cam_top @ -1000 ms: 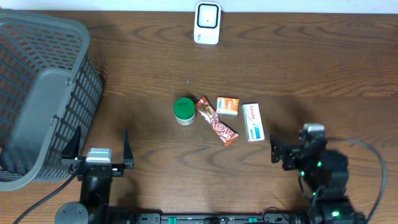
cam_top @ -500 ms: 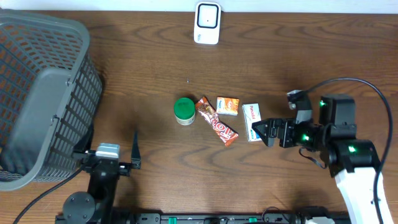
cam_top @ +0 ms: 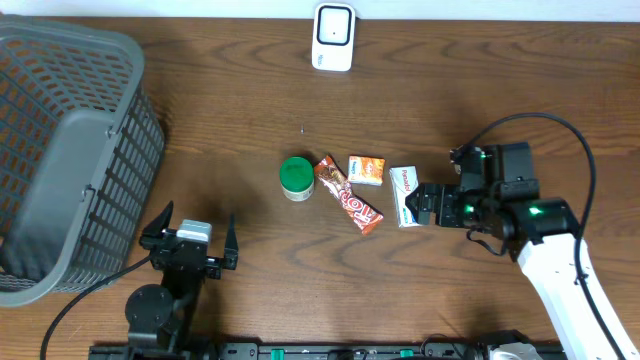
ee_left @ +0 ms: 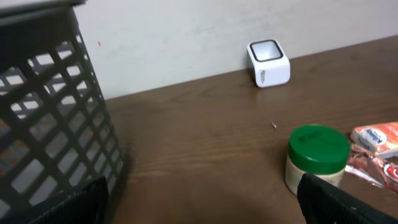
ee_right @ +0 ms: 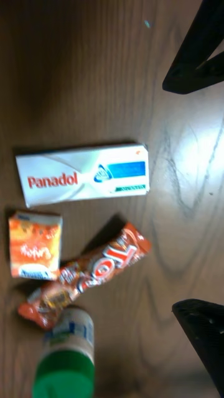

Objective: Scan the item barcode
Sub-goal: 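Reach the right gripper to the Panadol box and grasp it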

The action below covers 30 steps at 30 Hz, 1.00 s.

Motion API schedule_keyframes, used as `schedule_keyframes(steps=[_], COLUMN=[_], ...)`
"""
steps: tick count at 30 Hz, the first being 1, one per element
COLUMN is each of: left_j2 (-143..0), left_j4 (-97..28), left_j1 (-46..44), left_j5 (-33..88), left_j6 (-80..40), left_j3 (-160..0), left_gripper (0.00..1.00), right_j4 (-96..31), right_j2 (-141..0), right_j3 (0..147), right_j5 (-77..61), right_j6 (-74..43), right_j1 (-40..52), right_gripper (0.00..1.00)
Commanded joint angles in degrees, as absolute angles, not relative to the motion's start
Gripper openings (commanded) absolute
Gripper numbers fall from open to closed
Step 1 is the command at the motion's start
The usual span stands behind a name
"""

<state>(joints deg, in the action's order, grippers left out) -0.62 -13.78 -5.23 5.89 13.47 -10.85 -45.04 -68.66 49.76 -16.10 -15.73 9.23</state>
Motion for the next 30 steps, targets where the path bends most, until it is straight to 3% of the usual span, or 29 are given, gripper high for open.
schedule_keyframes(steps=[1, 16, 30], left_j2=[-0.2, -0.2, -0.2], left_j4=[-13.6, -14.6, -19.6], left_j1=[-5.0, -5.0, -5.1], left_j5=[6.4, 6.4, 6.4], left_j6=[13.0, 13.0, 13.0], left_j3=[-9.6, -8.0, -8.0], left_gripper=[0.98, 0.98, 0.98], right_j4=[-44.1, -32.1, -29.1], right_j2=[-71.9, -90.4, -97.7], right_j3=[50.5, 50.5, 50.5], right_j5=[-6.7, -5.9, -2.2], right_j6=[-19.9, -24.2, -24.2], right_j1=[11.7, 15.6, 15.6], right_gripper=[0.99, 0.99, 0.99])
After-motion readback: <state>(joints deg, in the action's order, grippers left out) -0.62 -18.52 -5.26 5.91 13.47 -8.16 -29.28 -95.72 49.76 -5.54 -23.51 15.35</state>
